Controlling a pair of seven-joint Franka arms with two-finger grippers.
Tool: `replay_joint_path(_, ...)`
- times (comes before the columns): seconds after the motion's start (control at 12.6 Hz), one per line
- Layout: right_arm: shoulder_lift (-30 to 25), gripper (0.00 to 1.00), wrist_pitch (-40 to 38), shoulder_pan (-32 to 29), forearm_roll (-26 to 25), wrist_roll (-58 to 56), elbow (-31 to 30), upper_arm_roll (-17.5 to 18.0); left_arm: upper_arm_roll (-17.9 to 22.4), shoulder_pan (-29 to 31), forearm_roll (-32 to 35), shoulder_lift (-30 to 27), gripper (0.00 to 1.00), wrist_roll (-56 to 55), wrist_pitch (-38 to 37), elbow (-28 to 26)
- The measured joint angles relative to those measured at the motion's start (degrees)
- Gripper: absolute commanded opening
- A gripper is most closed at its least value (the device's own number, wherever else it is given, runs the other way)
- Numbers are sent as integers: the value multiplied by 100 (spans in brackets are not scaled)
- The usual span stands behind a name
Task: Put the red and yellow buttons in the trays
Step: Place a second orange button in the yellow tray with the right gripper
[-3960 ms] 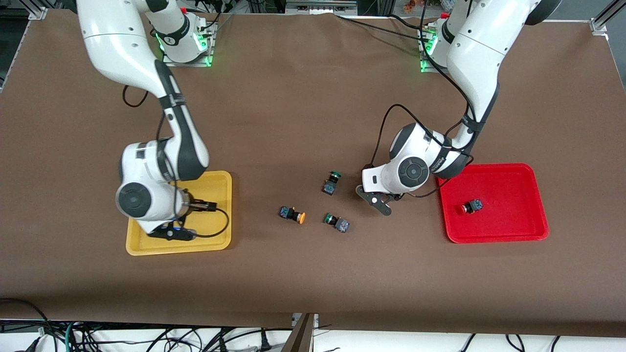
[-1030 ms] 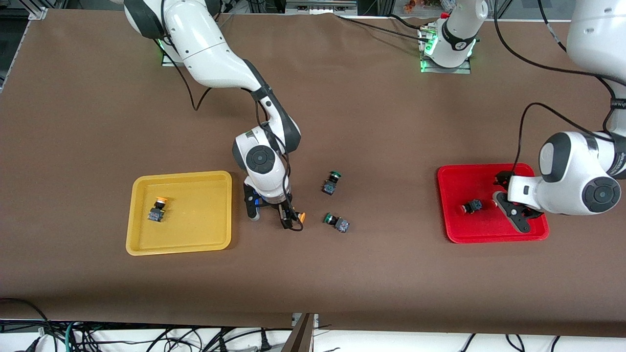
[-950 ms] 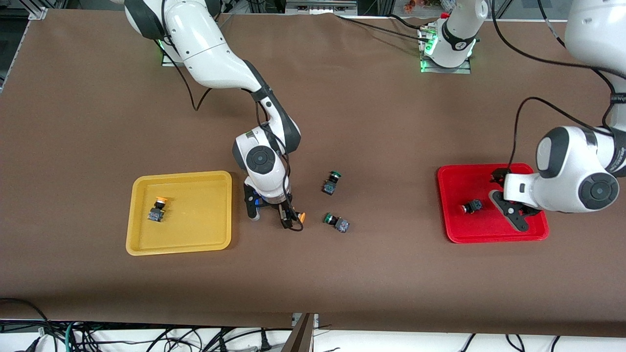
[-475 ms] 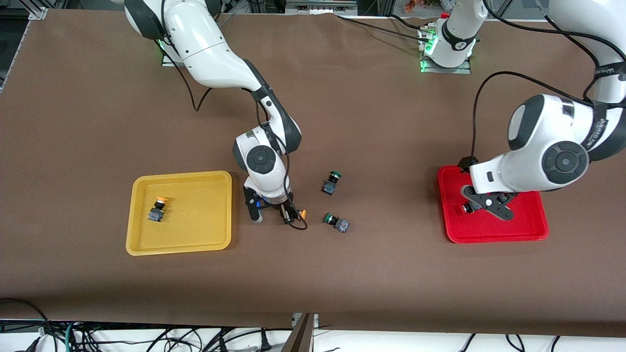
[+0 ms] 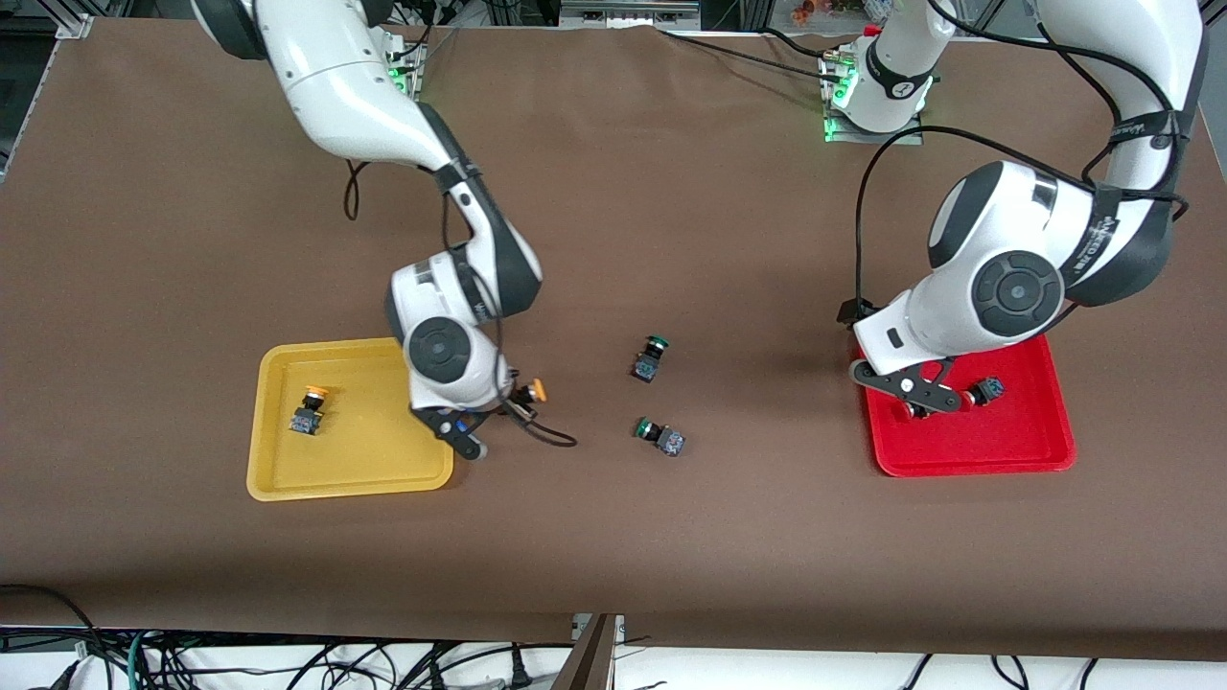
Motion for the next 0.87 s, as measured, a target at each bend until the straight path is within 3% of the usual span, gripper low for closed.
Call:
replay_joint_path(0.32, -95, 0, -556, -668, 3, -2645, -158, -11, 15, 90, 85, -125, 100, -2, -828, 1154)
replay_joint_path(0.48, -100, 0, -636, -1083, 3, -3832, -282, -14, 43, 81, 58, -462, 100, -69, -925, 1227)
replay_joint_path(0.63, -102, 0, -638, -1434, 3, -4642, -387, -13, 506, -162, -294, -1125, 100, -464, -811, 837)
replay_joint_path(0.79, -102, 0, -616, -1537, 2, -4930, -470, -10, 1271, -389, -799, -1953, 100, -592, -405, -32)
replay_joint_path(0.87, -102, 8, -541, -1525, -1, -4998, -521, 3, 1505, -385, -907, -2297, 100, -589, -157, -532)
